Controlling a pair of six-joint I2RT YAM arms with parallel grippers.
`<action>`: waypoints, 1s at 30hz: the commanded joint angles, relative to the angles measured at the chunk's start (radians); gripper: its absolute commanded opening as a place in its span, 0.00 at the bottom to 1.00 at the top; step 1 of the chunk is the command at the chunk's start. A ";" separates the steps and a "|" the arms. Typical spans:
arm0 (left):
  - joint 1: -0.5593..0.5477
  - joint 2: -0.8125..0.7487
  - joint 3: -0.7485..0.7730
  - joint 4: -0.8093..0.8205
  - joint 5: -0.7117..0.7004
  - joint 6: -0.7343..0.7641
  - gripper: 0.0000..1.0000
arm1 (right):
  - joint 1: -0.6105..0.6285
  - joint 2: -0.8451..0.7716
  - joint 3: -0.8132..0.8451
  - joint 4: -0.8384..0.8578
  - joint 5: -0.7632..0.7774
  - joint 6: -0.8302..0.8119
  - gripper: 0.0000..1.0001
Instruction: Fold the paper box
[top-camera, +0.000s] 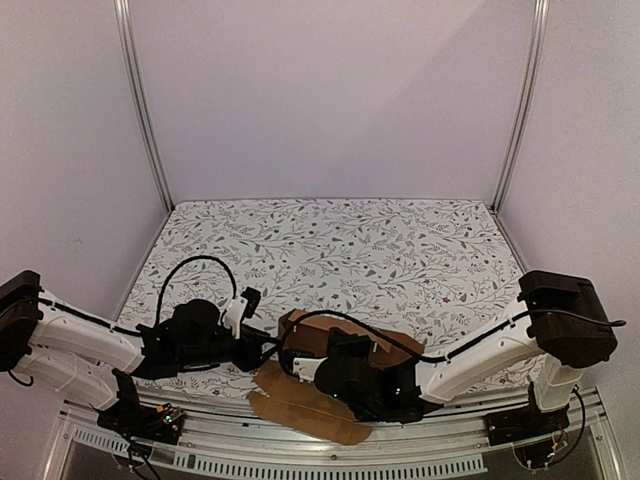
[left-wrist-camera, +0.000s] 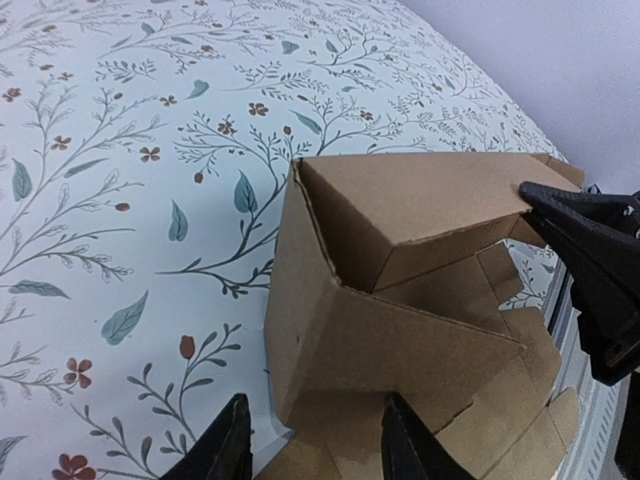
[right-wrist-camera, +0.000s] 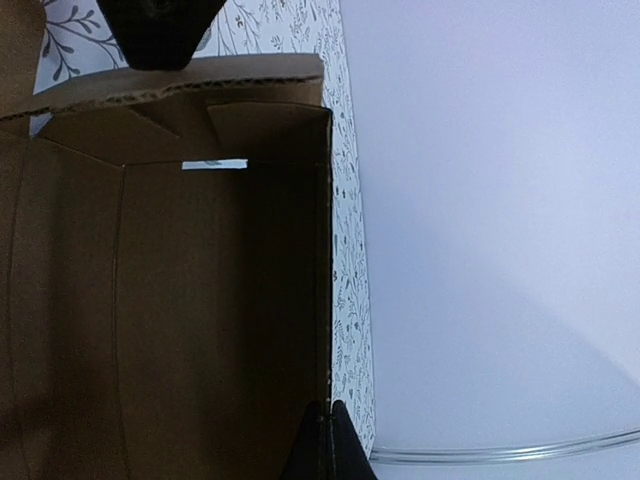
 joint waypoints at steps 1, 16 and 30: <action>-0.016 -0.027 0.037 -0.050 -0.017 0.040 0.44 | 0.005 -0.039 0.034 -0.029 -0.008 0.010 0.00; -0.017 -0.001 0.080 -0.032 -0.041 0.078 0.45 | -0.030 -0.029 0.088 0.012 -0.023 -0.100 0.00; -0.016 0.148 0.116 0.100 -0.240 0.115 0.50 | -0.047 -0.055 0.050 0.040 -0.083 -0.105 0.00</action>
